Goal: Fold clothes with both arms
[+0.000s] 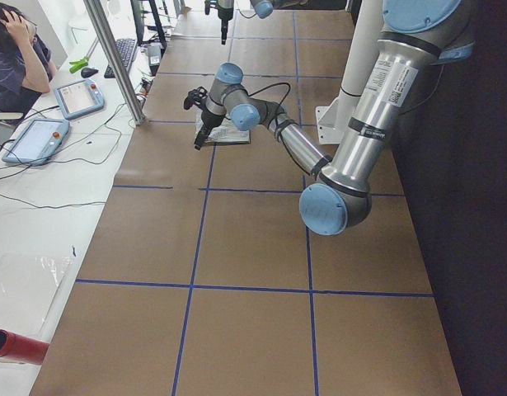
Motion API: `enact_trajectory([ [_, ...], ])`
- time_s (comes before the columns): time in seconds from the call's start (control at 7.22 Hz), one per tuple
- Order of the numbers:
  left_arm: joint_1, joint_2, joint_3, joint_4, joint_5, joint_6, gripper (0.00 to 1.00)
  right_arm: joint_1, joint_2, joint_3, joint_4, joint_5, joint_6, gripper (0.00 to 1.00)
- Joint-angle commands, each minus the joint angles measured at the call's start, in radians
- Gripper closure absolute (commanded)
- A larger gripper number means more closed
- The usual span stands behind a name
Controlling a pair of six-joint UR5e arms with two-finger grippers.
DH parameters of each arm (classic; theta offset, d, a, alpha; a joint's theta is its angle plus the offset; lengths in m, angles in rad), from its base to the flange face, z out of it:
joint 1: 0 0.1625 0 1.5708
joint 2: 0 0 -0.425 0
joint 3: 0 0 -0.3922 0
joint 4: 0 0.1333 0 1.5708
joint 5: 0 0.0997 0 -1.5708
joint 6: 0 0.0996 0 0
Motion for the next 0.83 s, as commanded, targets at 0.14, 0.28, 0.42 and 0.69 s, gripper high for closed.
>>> enact_trajectory([
  [0.14, -0.329, 0.304, -0.122, 0.014, -0.222, 0.543, 0.0, 0.302, -0.329, 0.062, -0.011, 0.151, -0.566, 0.0],
  [0.28, -0.423, 0.385, -0.122, 0.012, -0.277, 0.625, 0.0, 0.379, -0.421, 0.062, -0.008, 0.154, -0.665, 0.0],
  [0.42, -0.466, 0.438, -0.103, 0.018, -0.301, 0.629, 0.0, 0.433, -0.519, 0.072, -0.005, 0.18, -0.695, 0.0],
  [0.69, -0.556, 0.493, -0.014, 0.014, -0.345, 0.63, 0.0, 0.468, -0.621, 0.064, -0.005, 0.2, -0.695, 0.0],
])
